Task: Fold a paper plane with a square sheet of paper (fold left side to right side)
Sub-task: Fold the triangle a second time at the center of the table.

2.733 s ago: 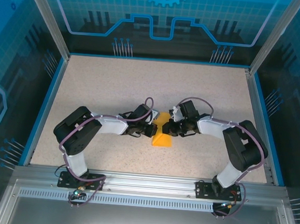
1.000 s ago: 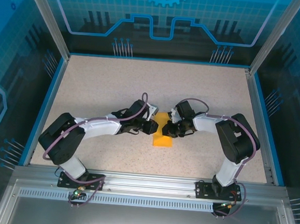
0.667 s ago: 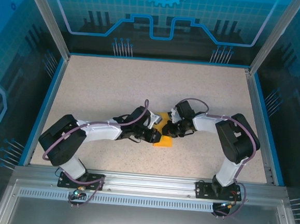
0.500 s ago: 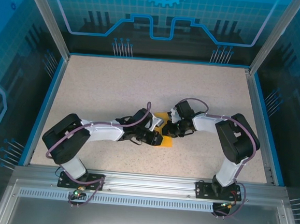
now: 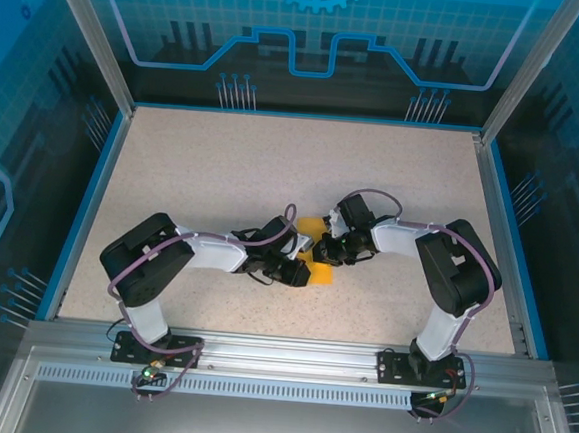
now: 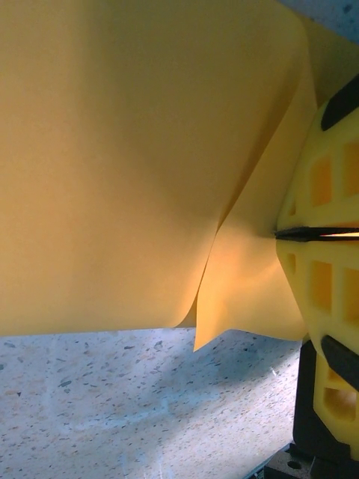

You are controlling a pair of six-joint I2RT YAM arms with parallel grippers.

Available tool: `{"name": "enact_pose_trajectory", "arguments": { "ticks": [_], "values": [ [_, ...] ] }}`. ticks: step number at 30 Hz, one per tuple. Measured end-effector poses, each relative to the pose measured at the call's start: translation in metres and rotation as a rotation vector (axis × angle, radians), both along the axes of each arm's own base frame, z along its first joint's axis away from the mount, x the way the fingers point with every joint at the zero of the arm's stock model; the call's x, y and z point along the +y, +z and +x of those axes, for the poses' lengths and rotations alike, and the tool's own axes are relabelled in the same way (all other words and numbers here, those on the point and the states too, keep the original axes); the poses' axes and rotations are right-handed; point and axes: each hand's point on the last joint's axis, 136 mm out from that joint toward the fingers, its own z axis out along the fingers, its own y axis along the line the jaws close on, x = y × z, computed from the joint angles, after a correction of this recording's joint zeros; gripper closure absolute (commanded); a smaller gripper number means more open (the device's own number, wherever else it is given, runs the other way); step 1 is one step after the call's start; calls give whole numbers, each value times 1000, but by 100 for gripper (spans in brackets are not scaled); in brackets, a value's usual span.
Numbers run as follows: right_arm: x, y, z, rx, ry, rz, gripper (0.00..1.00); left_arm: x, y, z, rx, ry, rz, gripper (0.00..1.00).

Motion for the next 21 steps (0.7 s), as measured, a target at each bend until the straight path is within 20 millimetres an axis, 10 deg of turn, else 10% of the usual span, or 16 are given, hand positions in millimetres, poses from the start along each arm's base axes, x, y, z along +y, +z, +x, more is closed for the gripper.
{"name": "enact_pose_trajectory", "arguments": {
  "ticks": [21],
  "values": [
    [1, 0, -2, 16, 19, -15, 89, 24, 7, -16, 1, 74, -29, 92]
  ]
}}
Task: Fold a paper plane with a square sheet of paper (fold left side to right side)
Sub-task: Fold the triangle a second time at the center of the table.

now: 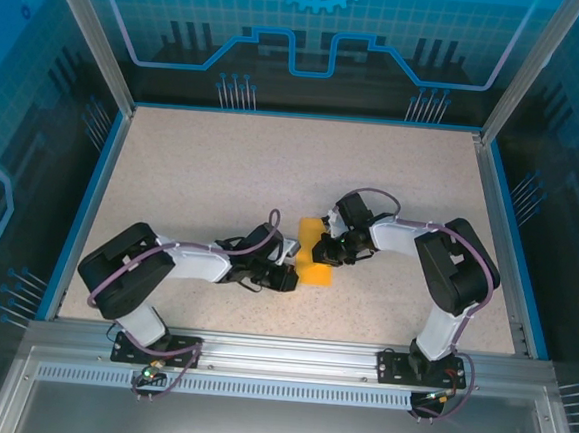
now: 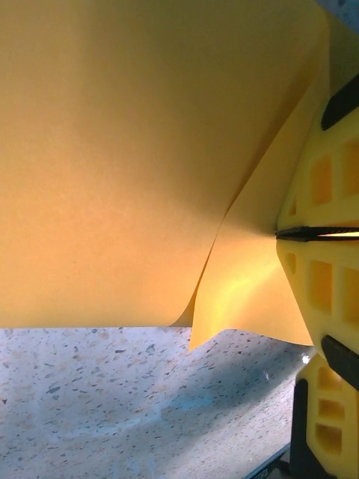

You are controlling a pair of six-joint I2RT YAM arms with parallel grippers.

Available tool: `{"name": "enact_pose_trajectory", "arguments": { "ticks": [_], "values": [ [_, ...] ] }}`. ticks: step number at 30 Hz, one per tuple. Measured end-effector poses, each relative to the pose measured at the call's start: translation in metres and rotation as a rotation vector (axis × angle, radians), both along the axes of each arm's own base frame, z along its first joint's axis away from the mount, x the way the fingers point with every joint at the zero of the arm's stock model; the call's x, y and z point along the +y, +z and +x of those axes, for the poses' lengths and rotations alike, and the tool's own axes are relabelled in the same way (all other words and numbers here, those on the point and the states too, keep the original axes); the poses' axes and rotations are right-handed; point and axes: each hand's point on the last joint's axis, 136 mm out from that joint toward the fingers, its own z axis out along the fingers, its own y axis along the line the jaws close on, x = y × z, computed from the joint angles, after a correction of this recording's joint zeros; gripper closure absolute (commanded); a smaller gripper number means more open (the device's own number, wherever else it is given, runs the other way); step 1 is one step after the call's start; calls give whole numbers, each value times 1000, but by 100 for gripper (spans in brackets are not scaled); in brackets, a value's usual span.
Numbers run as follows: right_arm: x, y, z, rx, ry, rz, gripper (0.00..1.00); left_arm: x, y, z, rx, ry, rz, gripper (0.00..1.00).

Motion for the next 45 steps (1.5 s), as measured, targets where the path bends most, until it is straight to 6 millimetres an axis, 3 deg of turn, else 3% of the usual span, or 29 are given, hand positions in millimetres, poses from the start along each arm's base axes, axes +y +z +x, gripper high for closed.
{"name": "enact_pose_trajectory", "arguments": {
  "ticks": [5, 9, 19, 30, 38, 45],
  "values": [
    [0, 0, 0, 1, 0, 0, 89, -5, 24, 6, -43, 4, -50, 90],
    [1, 0, 0, 0, 1, 0, 89, -13, 29, 16, -47, 5, -52, 89],
    [1, 0, -1, 0, 4, -7, 89, -5, -8, 19, 11, 31, 48, 95],
    [1, 4, 0, -32, 44, -6, 89, -3, -9, 22, 17, 62, 42, 100],
    [9, 37, -4, -121, 108, 47, 91, -3, -9, 24, 5, 68, 20, 100],
    [24, 25, -24, -81, 176, 42, 92, -5, -10, 25, 3, 67, 11, 100]
  ]
}}
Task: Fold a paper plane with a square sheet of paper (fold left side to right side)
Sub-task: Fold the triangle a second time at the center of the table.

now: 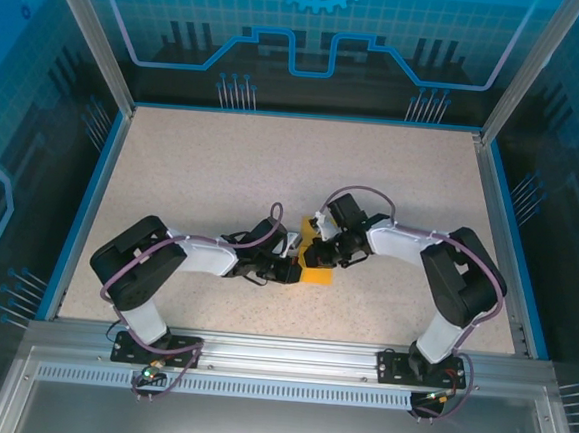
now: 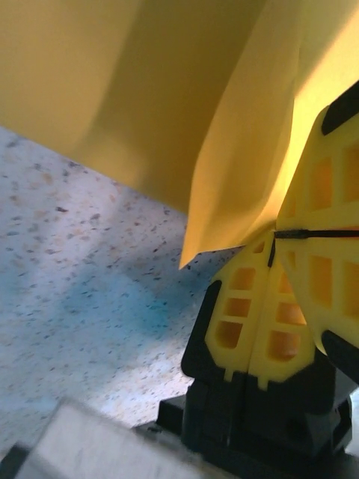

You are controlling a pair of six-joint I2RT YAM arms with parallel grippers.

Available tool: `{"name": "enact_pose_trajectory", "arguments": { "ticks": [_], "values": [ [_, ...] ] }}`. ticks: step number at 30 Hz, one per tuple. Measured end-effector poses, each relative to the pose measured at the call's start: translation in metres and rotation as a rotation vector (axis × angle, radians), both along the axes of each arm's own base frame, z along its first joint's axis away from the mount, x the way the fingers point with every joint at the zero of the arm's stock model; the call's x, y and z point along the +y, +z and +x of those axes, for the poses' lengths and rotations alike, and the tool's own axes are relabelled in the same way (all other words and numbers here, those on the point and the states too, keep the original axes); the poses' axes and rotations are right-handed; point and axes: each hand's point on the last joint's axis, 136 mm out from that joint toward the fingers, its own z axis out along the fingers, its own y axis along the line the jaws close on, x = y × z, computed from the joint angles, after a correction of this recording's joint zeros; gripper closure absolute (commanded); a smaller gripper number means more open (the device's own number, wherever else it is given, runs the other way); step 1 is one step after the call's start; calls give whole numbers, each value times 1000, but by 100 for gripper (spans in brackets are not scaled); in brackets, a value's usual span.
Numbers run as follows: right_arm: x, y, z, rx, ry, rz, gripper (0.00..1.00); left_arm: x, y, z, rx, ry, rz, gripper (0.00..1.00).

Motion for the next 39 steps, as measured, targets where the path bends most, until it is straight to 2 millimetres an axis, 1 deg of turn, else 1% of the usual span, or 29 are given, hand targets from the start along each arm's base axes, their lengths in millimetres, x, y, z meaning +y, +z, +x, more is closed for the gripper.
{"name": "enact_pose_trajectory", "arguments": {
  "ticks": [5, 14, 27, 39],
  "values": [
    [-2, -15, -3, 35, 7, -34, 92, 0, 0, 0, -1, 0, -1, 100],
    [-5, -24, 2, 35, 21, -85, 92, -1, 0, 1, -3, 0, -3, 100],
    [-12, -24, 6, 9, 68, -133, 91, 0, -1, 2, -8, 8, -27, 100],
    [-35, -25, 23, 26, 40, -150, 91, -1, -1, 3, 2, 17, -43, 100]
  ]
}}
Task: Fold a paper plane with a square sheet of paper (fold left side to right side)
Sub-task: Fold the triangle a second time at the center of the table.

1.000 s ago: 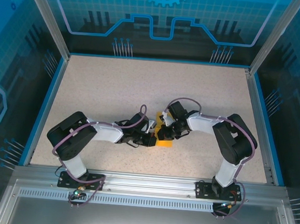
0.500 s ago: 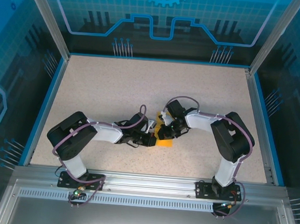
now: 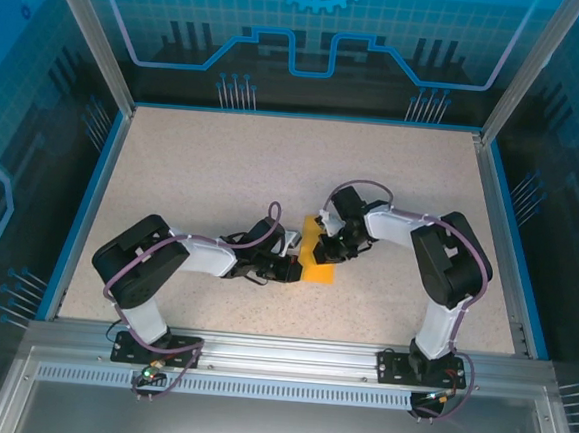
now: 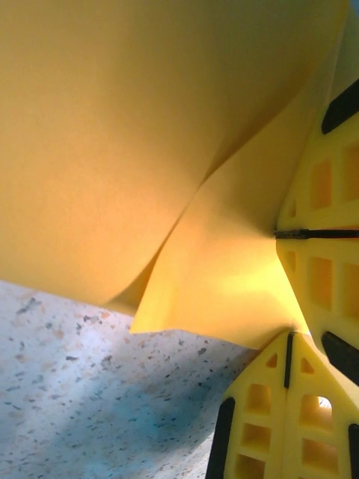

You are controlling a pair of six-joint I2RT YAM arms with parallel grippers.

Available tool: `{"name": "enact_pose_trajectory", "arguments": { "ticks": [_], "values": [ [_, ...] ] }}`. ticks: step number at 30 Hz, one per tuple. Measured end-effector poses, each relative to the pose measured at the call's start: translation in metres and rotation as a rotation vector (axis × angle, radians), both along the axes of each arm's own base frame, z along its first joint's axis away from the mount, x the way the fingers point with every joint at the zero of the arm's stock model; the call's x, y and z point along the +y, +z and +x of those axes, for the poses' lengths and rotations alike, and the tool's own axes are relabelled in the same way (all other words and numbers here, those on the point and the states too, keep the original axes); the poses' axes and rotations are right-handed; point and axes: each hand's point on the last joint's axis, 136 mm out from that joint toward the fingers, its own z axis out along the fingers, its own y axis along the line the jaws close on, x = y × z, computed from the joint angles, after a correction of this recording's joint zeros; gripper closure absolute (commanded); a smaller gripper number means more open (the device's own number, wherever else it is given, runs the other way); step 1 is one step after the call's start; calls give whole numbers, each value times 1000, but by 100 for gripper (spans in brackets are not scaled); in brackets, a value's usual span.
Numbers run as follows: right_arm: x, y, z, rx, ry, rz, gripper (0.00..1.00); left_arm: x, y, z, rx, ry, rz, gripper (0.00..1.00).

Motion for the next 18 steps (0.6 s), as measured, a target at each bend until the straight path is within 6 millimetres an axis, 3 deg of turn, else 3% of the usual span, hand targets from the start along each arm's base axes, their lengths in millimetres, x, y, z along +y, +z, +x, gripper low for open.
{"name": "enact_pose_trajectory", "arguments": {
  "ticks": [18],
  "values": [
    [-46, 0, 26, 49, -109, 31, 90, 0, 0, 0, -1, 0, -1, 100]
  ]
}}
